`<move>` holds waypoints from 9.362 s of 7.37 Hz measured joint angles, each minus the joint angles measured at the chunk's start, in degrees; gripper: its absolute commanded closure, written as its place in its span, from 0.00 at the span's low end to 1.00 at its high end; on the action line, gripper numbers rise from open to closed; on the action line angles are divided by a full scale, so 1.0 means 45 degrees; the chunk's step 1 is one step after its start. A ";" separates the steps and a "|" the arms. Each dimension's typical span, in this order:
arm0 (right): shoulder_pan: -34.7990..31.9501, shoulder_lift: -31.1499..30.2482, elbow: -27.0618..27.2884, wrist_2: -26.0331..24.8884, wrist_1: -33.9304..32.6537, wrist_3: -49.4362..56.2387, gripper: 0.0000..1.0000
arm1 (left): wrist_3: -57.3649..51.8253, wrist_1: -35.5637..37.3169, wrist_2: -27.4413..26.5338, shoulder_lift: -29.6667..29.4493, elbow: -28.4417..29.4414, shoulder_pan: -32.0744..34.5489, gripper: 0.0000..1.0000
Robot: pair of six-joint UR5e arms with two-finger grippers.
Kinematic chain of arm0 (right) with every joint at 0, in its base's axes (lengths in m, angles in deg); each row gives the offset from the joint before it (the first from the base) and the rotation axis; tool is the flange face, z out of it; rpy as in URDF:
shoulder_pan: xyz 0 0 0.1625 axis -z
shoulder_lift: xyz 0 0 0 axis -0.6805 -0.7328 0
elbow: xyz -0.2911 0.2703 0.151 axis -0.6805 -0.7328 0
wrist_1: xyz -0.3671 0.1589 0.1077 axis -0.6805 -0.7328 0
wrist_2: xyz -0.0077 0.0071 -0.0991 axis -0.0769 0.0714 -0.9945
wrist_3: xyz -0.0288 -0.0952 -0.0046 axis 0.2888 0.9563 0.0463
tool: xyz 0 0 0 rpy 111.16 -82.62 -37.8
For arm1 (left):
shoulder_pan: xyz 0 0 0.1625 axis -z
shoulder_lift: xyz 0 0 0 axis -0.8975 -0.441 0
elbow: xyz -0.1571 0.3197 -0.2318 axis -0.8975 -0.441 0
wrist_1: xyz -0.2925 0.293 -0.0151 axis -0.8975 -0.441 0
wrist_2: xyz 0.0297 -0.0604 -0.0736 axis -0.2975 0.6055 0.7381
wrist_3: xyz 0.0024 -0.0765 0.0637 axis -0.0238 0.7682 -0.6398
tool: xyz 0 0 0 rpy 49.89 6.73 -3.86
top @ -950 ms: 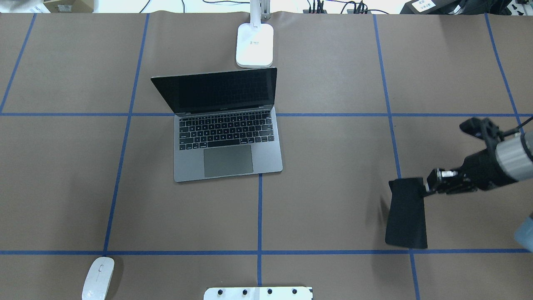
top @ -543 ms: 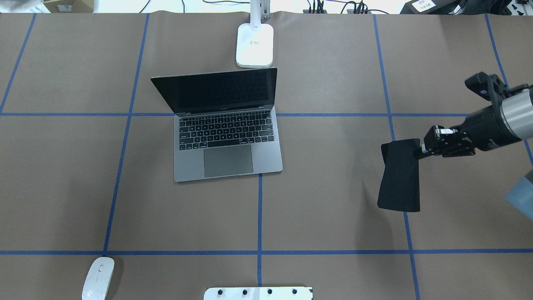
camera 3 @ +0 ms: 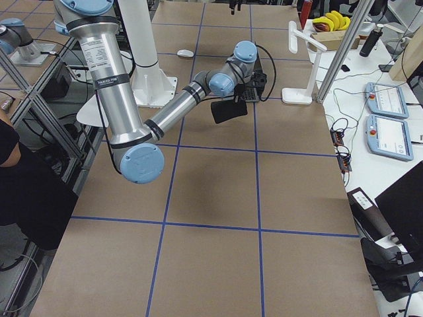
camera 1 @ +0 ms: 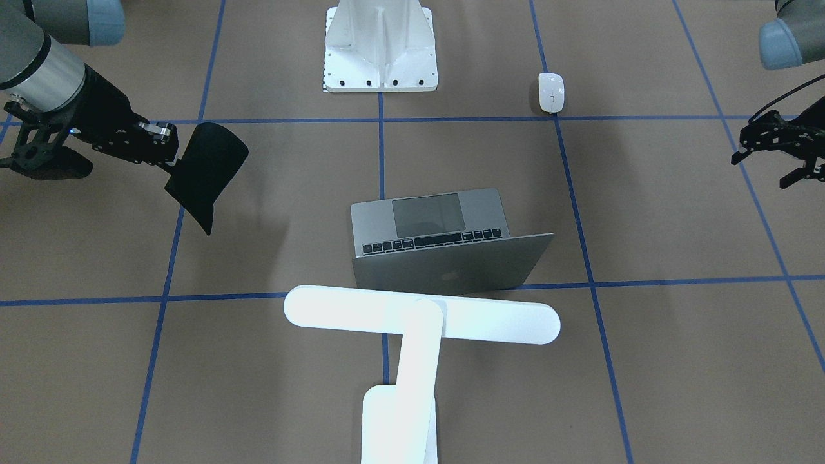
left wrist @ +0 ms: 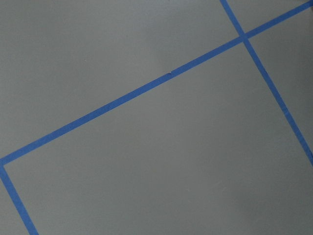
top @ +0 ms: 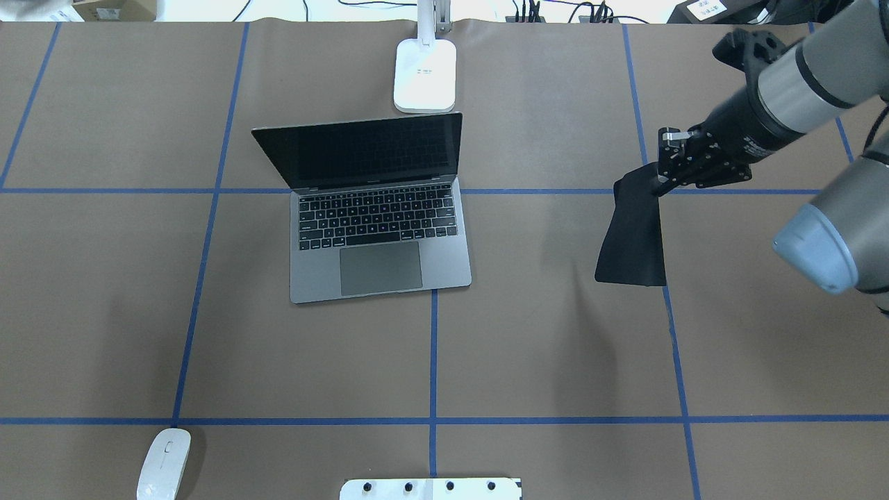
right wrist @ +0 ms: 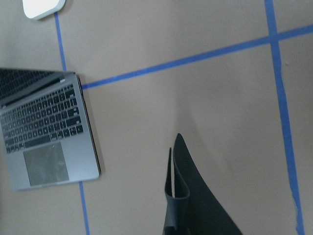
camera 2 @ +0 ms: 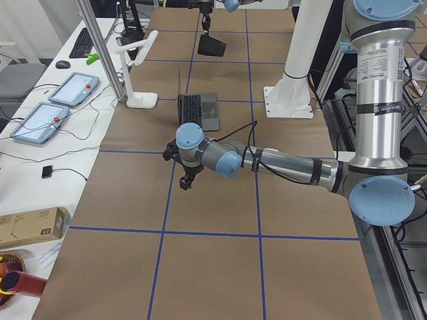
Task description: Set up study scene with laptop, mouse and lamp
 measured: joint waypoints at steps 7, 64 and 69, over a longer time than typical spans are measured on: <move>0.1330 0.2451 -0.2017 -0.1514 -0.3199 0.2594 0.87 | -0.0002 0.0000 0.0000 0.0022 -0.0022 0.0000 0.00; 0.0304 0.1535 -0.0384 -0.3051 -0.3983 0.4396 0.00 | 1.5071 -0.1894 -0.5561 0.1060 -0.3402 -1.3399 0.31; 0.0323 0.1518 -0.0385 -0.3095 -0.3983 0.4386 0.00 | 1.5106 -0.1894 -0.5574 0.1028 -0.3411 -1.3418 0.36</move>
